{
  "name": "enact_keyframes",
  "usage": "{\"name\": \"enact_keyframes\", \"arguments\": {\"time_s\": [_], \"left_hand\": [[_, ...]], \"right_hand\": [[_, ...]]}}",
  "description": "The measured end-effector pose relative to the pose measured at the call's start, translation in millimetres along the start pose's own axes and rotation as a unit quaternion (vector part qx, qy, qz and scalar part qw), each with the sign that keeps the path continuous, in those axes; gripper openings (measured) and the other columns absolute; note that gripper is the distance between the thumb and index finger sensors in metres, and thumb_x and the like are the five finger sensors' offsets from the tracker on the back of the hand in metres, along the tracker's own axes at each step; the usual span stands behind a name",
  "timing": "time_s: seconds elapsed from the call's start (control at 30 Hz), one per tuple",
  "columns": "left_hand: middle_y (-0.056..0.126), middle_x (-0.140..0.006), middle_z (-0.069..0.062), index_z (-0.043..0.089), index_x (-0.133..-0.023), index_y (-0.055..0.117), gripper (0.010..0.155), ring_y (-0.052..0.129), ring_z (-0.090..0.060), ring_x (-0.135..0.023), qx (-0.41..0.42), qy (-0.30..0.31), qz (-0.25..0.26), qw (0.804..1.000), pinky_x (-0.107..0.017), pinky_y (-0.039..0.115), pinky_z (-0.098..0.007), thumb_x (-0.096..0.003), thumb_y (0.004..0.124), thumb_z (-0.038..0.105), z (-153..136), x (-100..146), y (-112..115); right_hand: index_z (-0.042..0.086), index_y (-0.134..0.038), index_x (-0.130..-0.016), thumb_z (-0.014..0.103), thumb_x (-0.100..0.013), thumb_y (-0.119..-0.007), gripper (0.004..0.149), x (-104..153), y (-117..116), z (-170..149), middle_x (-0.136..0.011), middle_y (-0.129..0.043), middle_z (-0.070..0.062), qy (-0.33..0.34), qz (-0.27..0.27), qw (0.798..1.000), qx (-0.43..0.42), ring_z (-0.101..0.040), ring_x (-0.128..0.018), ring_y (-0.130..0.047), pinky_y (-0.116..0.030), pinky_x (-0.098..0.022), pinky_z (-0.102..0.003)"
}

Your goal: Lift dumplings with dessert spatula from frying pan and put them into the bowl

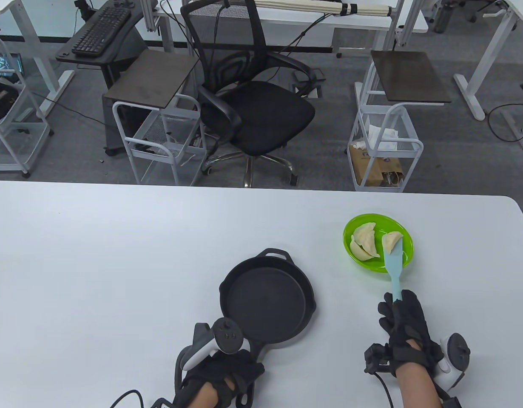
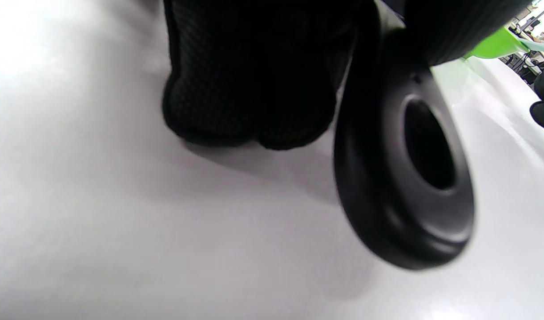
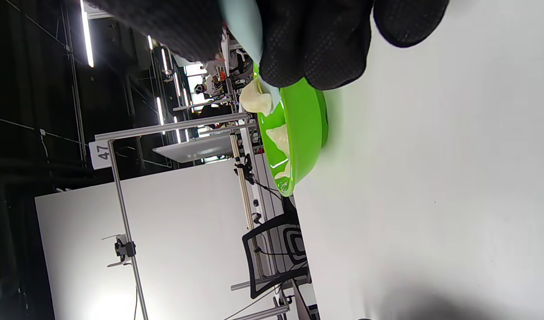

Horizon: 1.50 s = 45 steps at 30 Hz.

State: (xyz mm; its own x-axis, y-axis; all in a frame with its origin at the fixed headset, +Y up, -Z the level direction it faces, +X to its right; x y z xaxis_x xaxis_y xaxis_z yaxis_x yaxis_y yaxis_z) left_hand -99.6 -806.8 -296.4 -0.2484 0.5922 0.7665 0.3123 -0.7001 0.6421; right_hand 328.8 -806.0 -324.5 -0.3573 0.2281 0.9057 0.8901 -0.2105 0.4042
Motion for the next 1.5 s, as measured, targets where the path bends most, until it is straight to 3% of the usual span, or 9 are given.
{"name": "enact_keyframes", "arguments": {"time_s": [0.73, 1.1, 1.5], "left_hand": [[0.107, -0.061, 0.006, 0.027, -0.095, 0.078, 0.064, 0.103, -0.021, -0.048, 0.001, -0.001, 0.003, 1.0, -0.078, 0.034, -0.055, -0.0455, 0.073, 0.067, 0, 0, 0], [0.107, -0.061, 0.005, 0.027, -0.095, 0.078, 0.064, 0.103, -0.021, -0.048, 0.0, -0.001, 0.003, 1.0, -0.078, 0.034, -0.055, -0.0456, 0.073, 0.067, 0, 0, 1], [0.107, -0.061, 0.005, 0.027, -0.095, 0.078, 0.065, 0.103, -0.021, -0.048, 0.0, -0.001, 0.003, 1.0, -0.078, 0.034, -0.055, -0.0456, 0.072, 0.068, 0, 0, 1]], "right_hand": [[0.018, -0.036, -0.113, 0.033, -0.059, -0.072, 0.066, -4, -5, 4, -0.114, -0.044, -0.024, 0.013, 0.041, 0.999, -0.014, -0.057, -0.1, -0.047, -0.038, -0.073, -0.07], [0.026, -0.042, -0.113, 0.036, -0.059, -0.074, 0.063, -4, -4, 15, -0.115, -0.038, -0.024, 0.042, 0.036, 0.998, 0.029, -0.057, -0.101, -0.038, -0.033, -0.074, -0.07], [0.026, -0.043, -0.113, 0.034, -0.059, -0.073, 0.062, 1, -8, 26, -0.115, -0.038, -0.024, 0.083, 0.032, 0.994, 0.069, -0.057, -0.1, -0.04, -0.034, -0.074, -0.07]]}}
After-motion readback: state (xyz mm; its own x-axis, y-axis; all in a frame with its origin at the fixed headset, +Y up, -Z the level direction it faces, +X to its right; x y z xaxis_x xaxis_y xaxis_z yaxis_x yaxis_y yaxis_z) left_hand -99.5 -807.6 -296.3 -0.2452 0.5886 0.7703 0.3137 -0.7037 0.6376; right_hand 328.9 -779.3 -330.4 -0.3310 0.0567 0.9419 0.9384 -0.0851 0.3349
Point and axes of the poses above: the tracker on the back of each hand, its own z axis roughly to the thumb side, its own x axis roughly from the fingertips to the wrist, y = z × x, the point moved 4 cm from there along -x, roughly from the wrist to the fingertips
